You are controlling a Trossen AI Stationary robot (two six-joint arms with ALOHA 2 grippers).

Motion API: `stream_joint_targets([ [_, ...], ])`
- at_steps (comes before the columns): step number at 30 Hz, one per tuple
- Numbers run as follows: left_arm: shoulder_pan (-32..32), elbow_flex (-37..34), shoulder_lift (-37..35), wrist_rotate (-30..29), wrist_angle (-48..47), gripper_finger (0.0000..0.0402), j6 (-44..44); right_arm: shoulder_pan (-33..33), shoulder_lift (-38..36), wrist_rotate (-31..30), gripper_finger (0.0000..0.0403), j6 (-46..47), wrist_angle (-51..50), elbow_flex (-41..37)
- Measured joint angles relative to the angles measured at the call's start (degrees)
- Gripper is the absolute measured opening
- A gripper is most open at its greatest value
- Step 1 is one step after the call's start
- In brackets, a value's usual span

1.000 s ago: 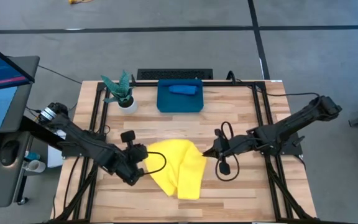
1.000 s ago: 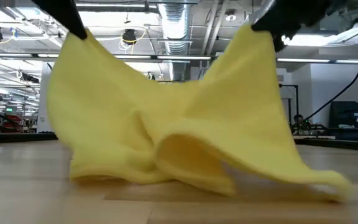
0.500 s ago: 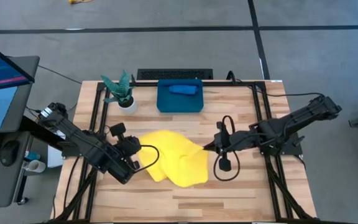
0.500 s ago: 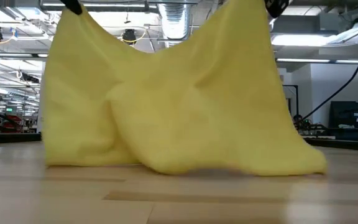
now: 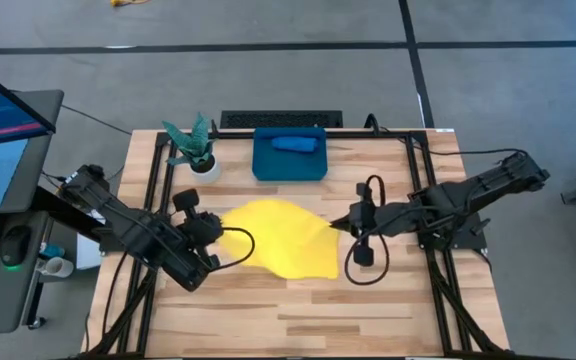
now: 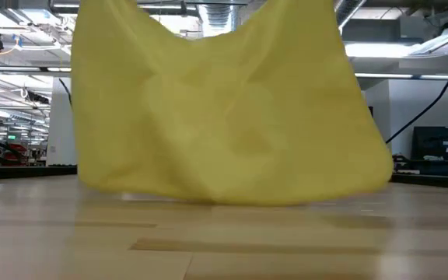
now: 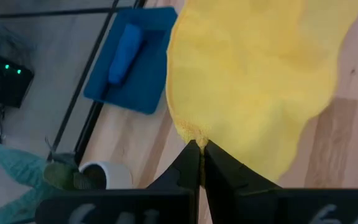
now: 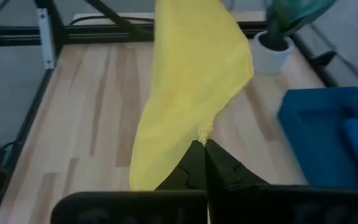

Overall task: Roll microfiber towels into tight, uniform cylinder then place into a basket
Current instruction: Fold the yellow microfiber towel

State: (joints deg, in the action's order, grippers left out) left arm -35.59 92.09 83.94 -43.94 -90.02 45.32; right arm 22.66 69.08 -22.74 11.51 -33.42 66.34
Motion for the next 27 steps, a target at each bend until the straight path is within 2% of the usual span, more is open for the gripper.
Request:
stream_joint_targets([
  [9, 0.0, 2.5, -1.0, 0.8, 0.0, 0.0000, -2.5, 4.7, 0.0, -3.4, 0.0005, 0.0, -0.9, 2.7],
  [13, -0.1, 2.2, -1.1, 10.2, 0.0, 0.0000, -2.6, 7.3, 0.0, -4.8, 0.0005, 0.0, -1.3, 2.7],
  [22, 0.4, 2.7, -0.9, 25.5, 0.0, 0.0000, -3.2, 10.6, 0.0, -9.4, 0.0005, -0.9, -1.4, 3.0],
  [24, 0.6, 3.6, -1.4, 24.7, 0.0, 0.0000, -2.8, 10.7, 0.0, -10.5, 0.0004, -1.5, -1.3, 3.6],
  [27, 0.7, 4.6, -1.8, 20.0, 0.0, 0.0000, -2.8, 10.7, 0.0, -10.6, 0.0005, -1.5, -1.3, 4.4],
])
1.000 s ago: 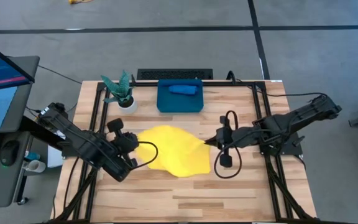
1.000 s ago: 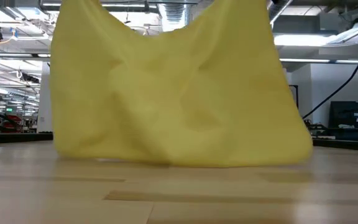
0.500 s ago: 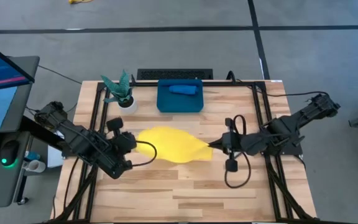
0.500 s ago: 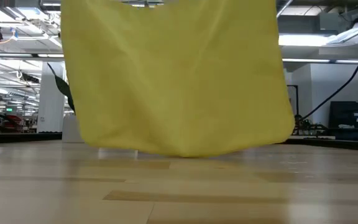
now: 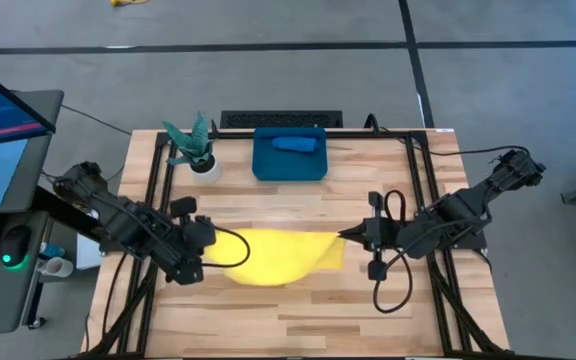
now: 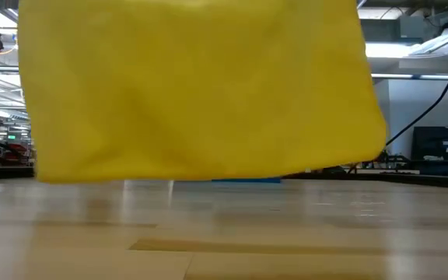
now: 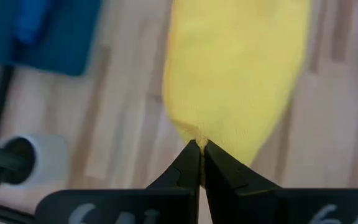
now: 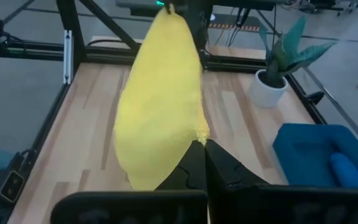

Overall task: Roll microfiber towels into tight, uniform cylinder then place into a basket
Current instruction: Fold the yellow microfiber towel

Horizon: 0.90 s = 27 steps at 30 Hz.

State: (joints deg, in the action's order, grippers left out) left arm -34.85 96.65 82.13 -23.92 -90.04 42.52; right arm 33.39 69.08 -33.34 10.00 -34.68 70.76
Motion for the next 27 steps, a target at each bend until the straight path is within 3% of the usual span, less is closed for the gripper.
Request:
stream_joint_targets([
  [4, 0.0, 0.1, -0.9, -2.1, 0.0, 0.0000, 1.9, 0.3, 0.0, 0.3, 0.0005, 0.7, 0.0, 0.2],
  [18, -3.5, -0.2, -0.8, 2.4, 0.0, 0.0000, 15.8, 6.9, 0.7, 0.5, 0.0005, 5.0, 2.1, 0.2],
  [27, -8.4, -0.2, -0.4, 5.7, 3.1, 0.0000, 24.8, 10.9, 6.3, 1.1, 0.0005, 9.6, 5.0, 0.2],
])
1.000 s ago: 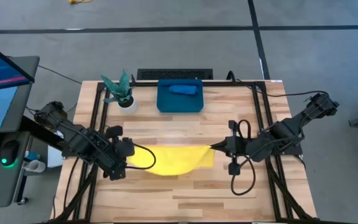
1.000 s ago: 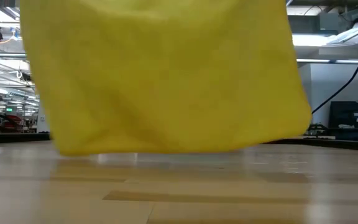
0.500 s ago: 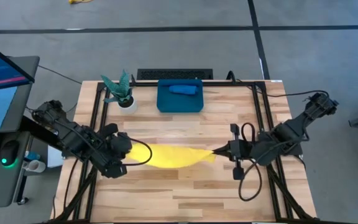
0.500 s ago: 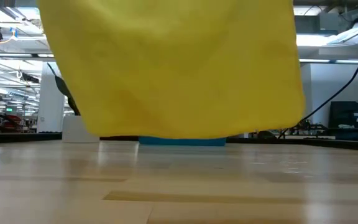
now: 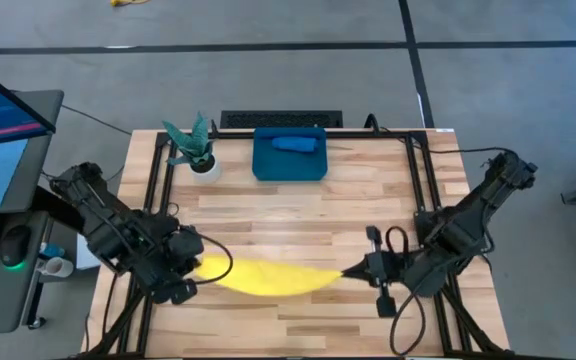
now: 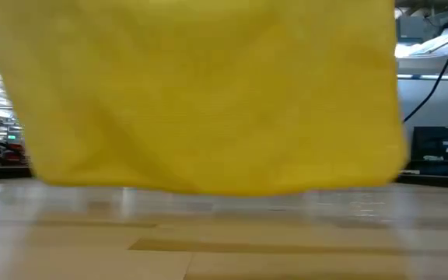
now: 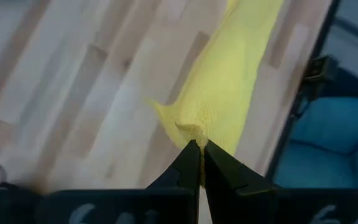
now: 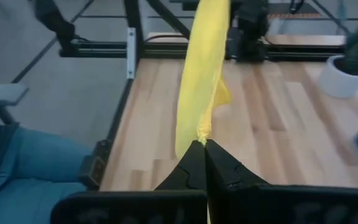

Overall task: Roll microfiber towels into tight, uniform cylinder then place into a basket
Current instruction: Fold the yellow microfiber towel

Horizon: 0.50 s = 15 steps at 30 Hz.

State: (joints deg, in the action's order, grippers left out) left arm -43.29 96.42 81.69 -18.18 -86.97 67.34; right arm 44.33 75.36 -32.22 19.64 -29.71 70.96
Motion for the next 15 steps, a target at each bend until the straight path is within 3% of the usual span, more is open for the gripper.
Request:
stream_joint_targets([
  [15, -6.3, -0.1, 2.5, 1.7, 5.2, 0.0000, 8.0, 6.7, 1.8, -4.1, 0.0005, 0.2, 7.4, 0.7],
])
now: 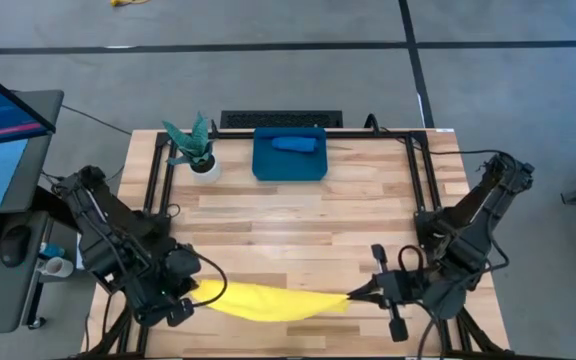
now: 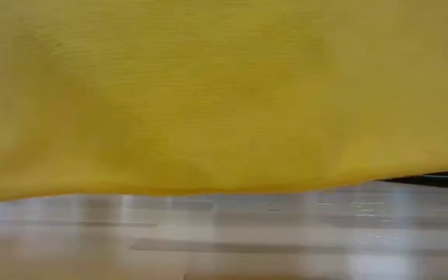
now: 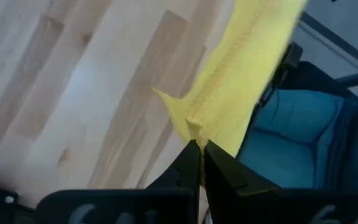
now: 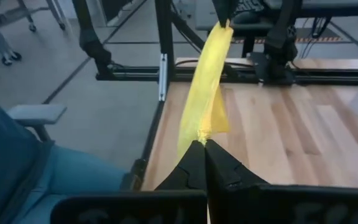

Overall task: Roll microfiber towels into tight, uniform cylinder then place into a basket
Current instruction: Fold the yellow microfiber towel

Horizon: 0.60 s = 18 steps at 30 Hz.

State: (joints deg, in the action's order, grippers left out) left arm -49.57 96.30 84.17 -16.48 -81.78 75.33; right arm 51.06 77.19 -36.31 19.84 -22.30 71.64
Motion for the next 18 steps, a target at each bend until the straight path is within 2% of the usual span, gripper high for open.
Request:
stream_joint_targets([
  [9, -3.6, 0.0, 2.0, 1.6, 0.9, 0.0000, 3.8, 1.8, 0.0, -0.2, 0.0005, 5.1, -0.3, 0.0],
  [11, -3.6, 0.0, 2.3, 0.9, 0.2, 0.0000, 1.9, 1.8, 0.0, -3.1, 0.0005, 4.7, -1.3, 0.0],
  [13, -2.4, 0.0, 2.3, -2.3, -2.9, 0.0000, -0.3, 0.7, 0.0, -7.5, 0.0005, 4.4, -4.6, 0.0],
  [16, 0.5, -0.1, 2.3, -12.4, -8.5, 0.0000, -1.9, -1.8, -0.1, -11.3, 0.0005, 8.8, -12.1, 0.0],
  [18, 3.0, -1.6, 1.8, -18.8, -7.9, 0.0000, -7.5, -3.8, -0.1, -12.2, 0.0005, 12.9, -16.4, -0.4],
])
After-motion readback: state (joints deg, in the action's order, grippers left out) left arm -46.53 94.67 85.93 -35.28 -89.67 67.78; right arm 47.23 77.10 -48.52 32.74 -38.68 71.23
